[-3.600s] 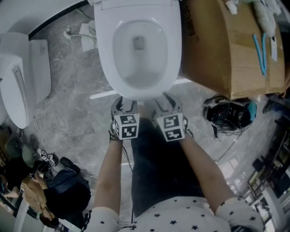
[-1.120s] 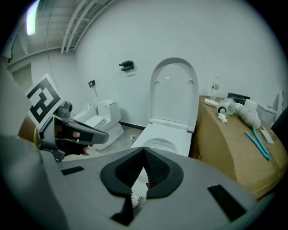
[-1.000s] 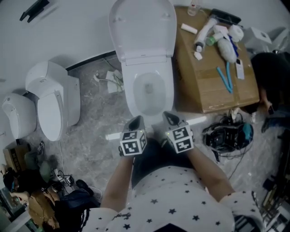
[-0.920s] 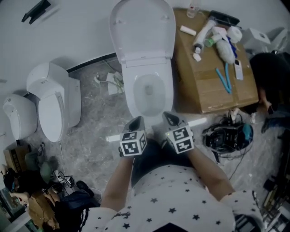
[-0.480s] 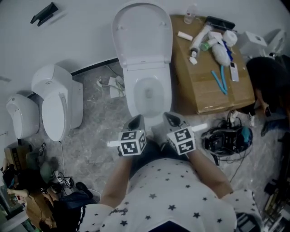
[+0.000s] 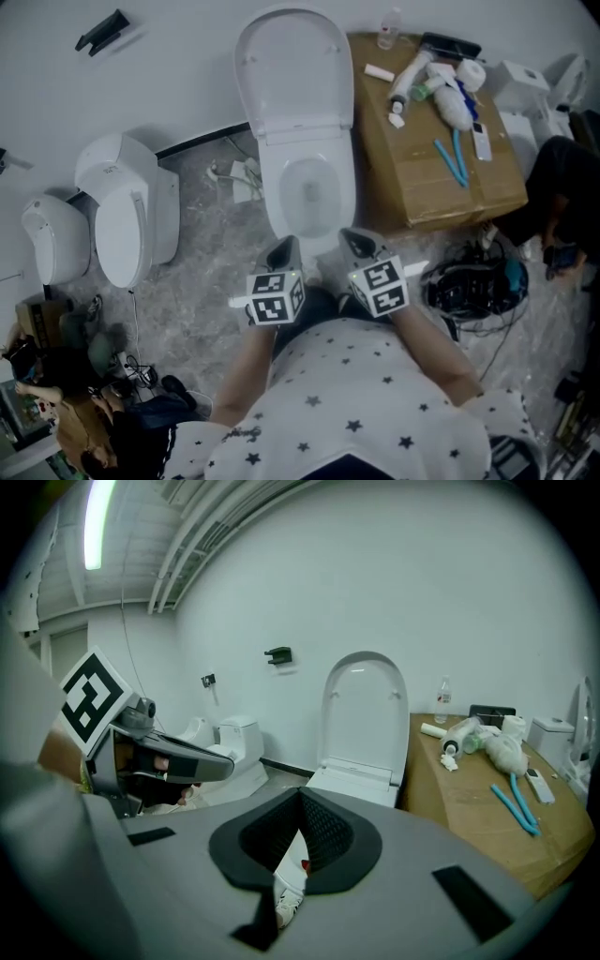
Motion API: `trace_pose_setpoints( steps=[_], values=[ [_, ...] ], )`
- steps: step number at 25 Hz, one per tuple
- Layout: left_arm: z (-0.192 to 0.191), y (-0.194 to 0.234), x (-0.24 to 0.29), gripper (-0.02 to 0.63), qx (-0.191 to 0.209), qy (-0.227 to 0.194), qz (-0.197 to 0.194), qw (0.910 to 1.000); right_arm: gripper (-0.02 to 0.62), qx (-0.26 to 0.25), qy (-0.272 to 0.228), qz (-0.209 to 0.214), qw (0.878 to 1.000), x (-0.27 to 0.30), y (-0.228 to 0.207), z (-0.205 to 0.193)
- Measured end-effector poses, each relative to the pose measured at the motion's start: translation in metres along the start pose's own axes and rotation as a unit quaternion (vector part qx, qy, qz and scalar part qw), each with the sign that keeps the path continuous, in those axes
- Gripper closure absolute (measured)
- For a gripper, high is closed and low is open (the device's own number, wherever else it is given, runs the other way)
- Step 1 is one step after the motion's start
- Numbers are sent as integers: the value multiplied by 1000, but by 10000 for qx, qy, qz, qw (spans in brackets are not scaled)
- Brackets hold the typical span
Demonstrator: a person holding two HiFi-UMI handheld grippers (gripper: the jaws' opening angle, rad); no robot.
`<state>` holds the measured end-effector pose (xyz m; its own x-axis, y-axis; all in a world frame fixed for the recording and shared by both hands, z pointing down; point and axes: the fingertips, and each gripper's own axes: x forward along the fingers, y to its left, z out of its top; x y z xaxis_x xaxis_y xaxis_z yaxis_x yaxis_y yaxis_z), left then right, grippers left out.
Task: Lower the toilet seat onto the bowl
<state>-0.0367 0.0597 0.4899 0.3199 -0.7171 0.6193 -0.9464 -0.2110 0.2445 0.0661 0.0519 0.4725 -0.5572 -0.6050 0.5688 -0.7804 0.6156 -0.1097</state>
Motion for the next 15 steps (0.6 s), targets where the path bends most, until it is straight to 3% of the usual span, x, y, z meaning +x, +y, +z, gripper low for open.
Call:
trace_pose_setpoints(
  steps=[15],
  values=[
    [-2, -23, -23, 607, -12, -260, -10, 9997, 589, -134, -229, 124, 9996, -30, 14, 1]
  ],
)
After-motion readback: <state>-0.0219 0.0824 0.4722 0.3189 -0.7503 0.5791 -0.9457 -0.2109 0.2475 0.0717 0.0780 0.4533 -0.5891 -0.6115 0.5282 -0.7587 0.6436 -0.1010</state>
